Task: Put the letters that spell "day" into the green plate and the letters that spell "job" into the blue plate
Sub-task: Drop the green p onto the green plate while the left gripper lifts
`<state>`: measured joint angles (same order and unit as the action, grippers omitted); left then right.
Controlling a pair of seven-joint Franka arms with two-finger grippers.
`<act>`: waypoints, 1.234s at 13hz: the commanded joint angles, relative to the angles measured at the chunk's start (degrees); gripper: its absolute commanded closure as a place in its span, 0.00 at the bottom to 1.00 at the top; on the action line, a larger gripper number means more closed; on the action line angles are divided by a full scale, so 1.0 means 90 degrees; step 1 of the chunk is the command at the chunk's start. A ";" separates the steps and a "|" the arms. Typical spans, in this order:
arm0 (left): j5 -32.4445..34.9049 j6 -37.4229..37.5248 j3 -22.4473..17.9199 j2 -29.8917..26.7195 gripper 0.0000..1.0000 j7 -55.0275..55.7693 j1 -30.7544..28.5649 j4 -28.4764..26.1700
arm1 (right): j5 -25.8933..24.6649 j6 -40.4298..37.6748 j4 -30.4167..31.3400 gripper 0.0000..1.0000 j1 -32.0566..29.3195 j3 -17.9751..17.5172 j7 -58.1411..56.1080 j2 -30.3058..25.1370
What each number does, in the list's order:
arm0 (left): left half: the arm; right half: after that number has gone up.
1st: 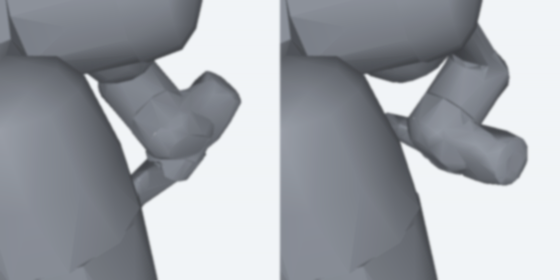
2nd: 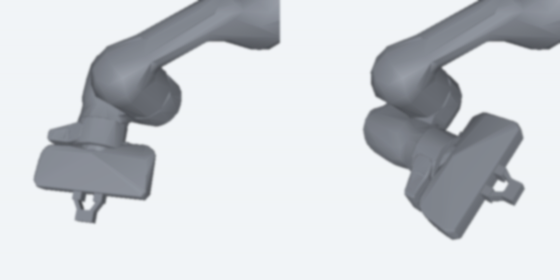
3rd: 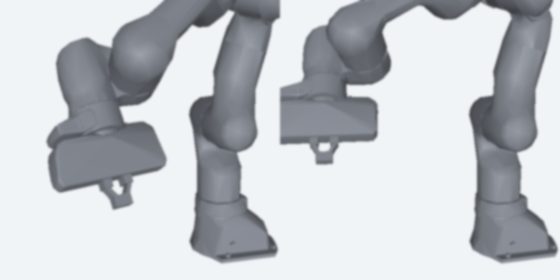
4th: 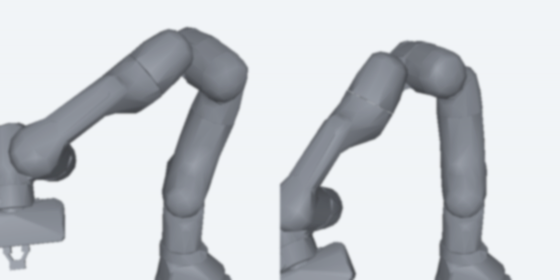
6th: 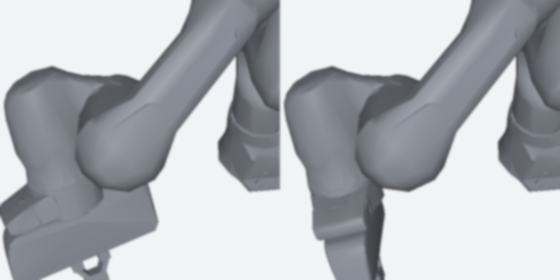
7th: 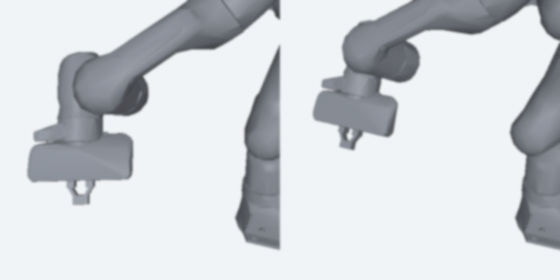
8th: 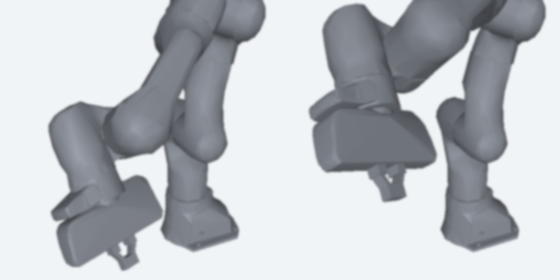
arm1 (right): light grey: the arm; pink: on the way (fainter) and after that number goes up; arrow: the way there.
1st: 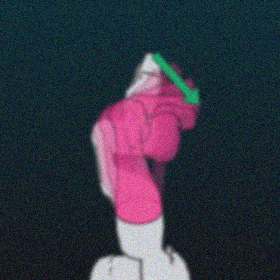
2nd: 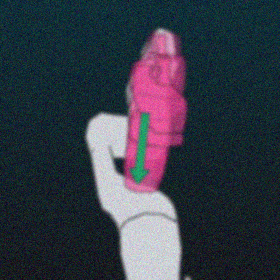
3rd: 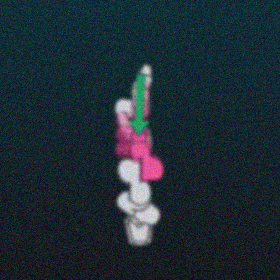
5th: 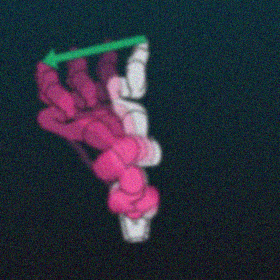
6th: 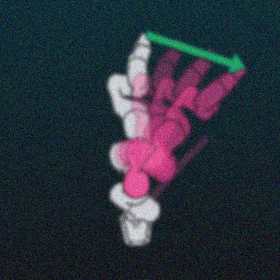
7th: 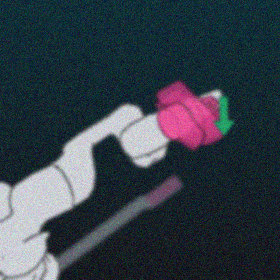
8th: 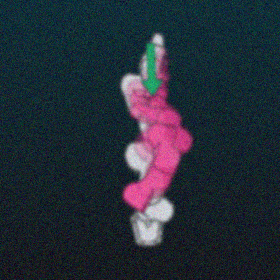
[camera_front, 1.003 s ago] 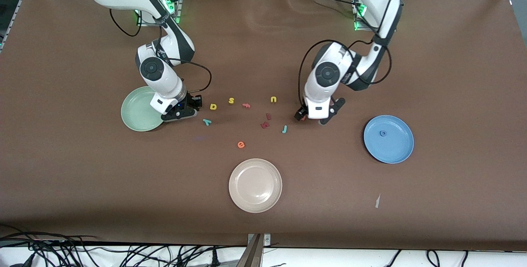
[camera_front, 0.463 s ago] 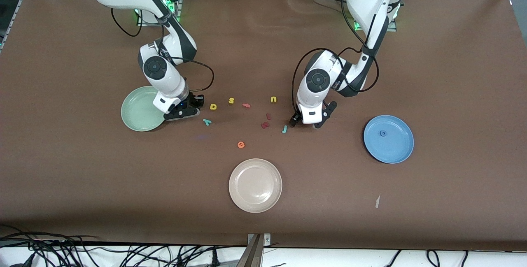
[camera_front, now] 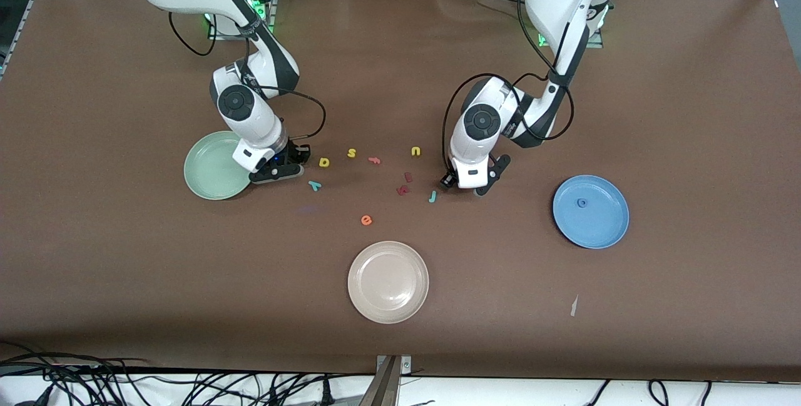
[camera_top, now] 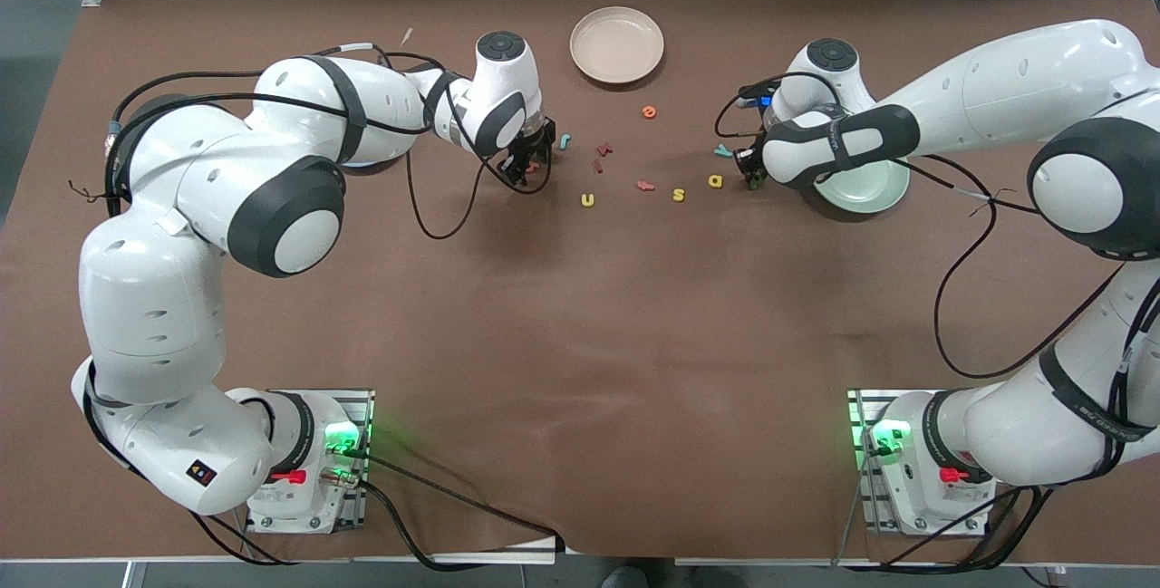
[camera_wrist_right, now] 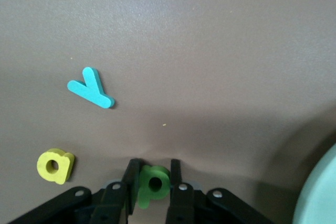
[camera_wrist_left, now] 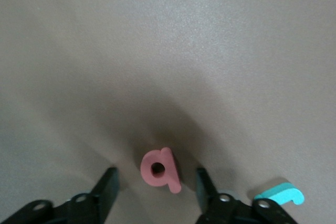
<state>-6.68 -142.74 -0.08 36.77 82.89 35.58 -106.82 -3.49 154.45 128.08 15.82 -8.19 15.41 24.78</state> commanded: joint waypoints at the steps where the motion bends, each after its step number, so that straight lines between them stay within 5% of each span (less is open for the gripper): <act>1: -0.0030 -0.0029 -0.0040 0.0084 0.77 -0.0040 0.0070 0.0023 | -0.0101 -0.0565 -0.0157 0.88 -0.0020 0.0002 0.0016 -0.0330; 4: -0.0030 -0.0020 -0.0040 0.0074 1.00 -0.0176 0.0060 0.0014 | -0.0110 -0.2098 -0.0986 0.88 -0.0156 0.0060 -0.0489 -0.0488; 9: -0.0030 0.0253 -0.0050 -0.0004 1.00 -0.0518 -0.0027 0.0198 | -0.0101 -0.2483 -0.1194 0.87 -0.0556 0.0821 -0.2539 -0.0634; 10: -0.0030 0.0525 -0.0050 -0.0004 1.00 -0.0518 -0.0027 0.0354 | -0.0100 -0.2483 -0.1184 0.81 -0.0576 0.0939 -0.2775 -0.0634; 12: -0.0030 0.0985 -0.0069 -0.0004 1.00 -0.0722 -0.0047 0.0608 | -0.0091 -0.2483 -0.1155 0.45 -0.0596 0.0959 -0.2690 -0.0634; 16: -0.0020 0.1863 -0.0099 -0.0285 1.00 -0.2309 -0.0572 0.0795 | -0.0061 -0.2483 -0.1194 0.38 -0.0586 0.0541 -0.1726 -0.0615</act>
<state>-6.67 -130.32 -1.04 36.54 70.77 33.72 -100.16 -3.74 132.84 117.45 10.33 -0.90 -4.91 19.58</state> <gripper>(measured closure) 0.828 0.405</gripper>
